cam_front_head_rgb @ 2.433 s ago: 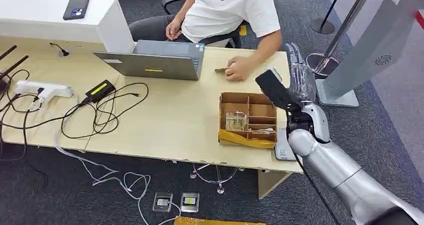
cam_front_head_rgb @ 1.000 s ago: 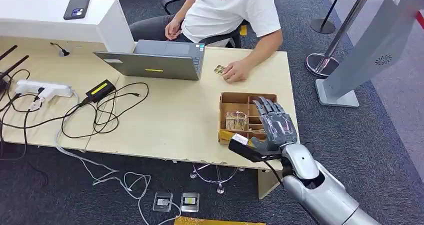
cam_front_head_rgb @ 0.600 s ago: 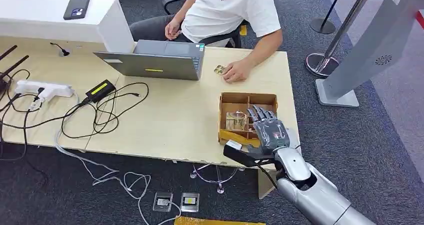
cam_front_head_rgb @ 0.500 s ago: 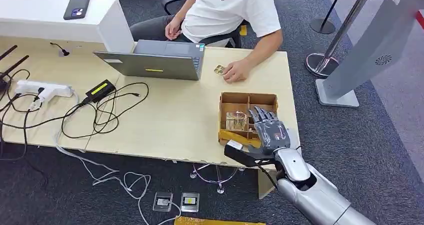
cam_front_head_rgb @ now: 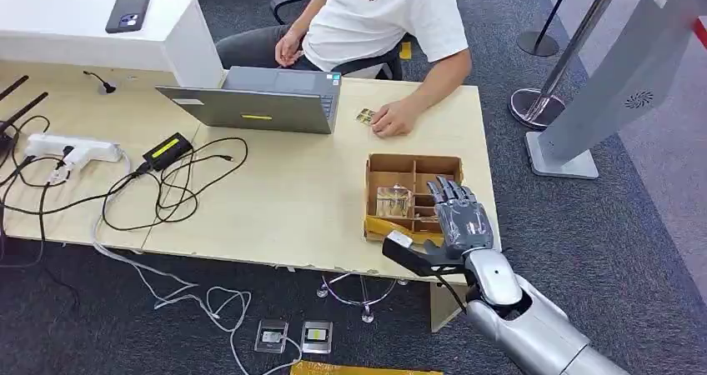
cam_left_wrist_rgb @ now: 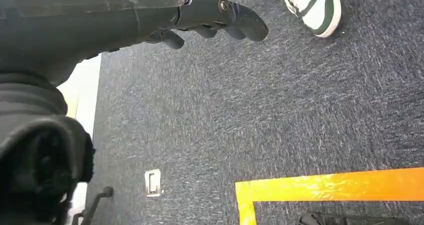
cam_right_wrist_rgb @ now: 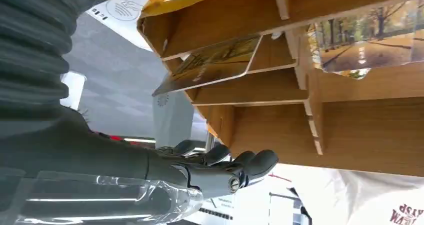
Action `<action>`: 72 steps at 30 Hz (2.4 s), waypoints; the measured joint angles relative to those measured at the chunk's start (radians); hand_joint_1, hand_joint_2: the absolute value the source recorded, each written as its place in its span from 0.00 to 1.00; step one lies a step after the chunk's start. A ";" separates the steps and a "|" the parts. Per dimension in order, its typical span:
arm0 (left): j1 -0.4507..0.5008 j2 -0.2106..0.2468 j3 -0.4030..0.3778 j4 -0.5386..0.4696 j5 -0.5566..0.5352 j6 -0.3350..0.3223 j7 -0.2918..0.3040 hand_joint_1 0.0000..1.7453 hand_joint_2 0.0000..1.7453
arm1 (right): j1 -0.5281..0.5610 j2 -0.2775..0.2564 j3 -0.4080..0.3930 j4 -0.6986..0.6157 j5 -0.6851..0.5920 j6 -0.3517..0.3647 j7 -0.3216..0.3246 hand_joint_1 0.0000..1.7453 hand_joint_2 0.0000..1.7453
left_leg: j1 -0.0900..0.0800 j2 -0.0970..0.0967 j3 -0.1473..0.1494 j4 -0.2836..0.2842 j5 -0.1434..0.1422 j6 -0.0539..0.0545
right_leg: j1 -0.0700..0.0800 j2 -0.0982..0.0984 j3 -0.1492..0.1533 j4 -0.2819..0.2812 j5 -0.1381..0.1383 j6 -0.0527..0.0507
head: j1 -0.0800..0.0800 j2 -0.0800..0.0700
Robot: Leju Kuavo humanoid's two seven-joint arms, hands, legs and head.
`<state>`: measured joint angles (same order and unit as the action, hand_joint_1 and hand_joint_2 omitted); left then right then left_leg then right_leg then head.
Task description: Pass the card to the sensor for recognition and then transmit it.
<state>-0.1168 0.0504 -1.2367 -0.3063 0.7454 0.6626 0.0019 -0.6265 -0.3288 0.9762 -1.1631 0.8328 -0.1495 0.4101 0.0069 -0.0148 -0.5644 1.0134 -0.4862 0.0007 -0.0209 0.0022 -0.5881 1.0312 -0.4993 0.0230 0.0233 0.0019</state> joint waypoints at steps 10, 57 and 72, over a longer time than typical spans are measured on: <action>0.000 0.000 0.000 0.000 -0.001 0.000 0.000 0.00 0.00 | 0.000 -0.007 0.000 0.009 -0.001 -0.003 -0.005 0.00 1.00 | 0.000 0.000 0.000 0.000 0.000 0.000 | 0.000 0.000 0.000 0.000 0.000 0.000 | 0.000 0.000; 0.000 0.000 -0.025 0.000 -0.048 -0.002 0.009 0.00 0.00 | -0.094 0.006 -0.094 -0.006 0.084 -0.277 0.010 1.00 1.00 | 0.000 0.000 0.000 0.000 0.000 0.000 | 0.000 0.000 0.000 0.000 0.001 0.000 | 0.000 0.000; -0.012 0.008 -0.071 0.000 -0.131 -0.042 0.044 0.00 0.00 | -0.377 0.055 -0.129 -0.005 0.058 -0.040 0.002 1.00 1.00 | 0.000 -0.001 -0.001 0.000 0.001 0.000 | 0.000 -0.001 0.000 0.001 0.001 0.000 | 0.000 0.000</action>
<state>-0.1292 0.0584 -1.3073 -0.3063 0.6142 0.6207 0.0461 -1.0038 -0.2736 0.8476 -1.1678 0.8911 -0.1896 0.4120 0.0072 -0.0155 -0.5656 1.0135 -0.4856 0.0009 -0.0205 0.0017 -0.5883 1.0318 -0.4987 0.0229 0.0237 0.0019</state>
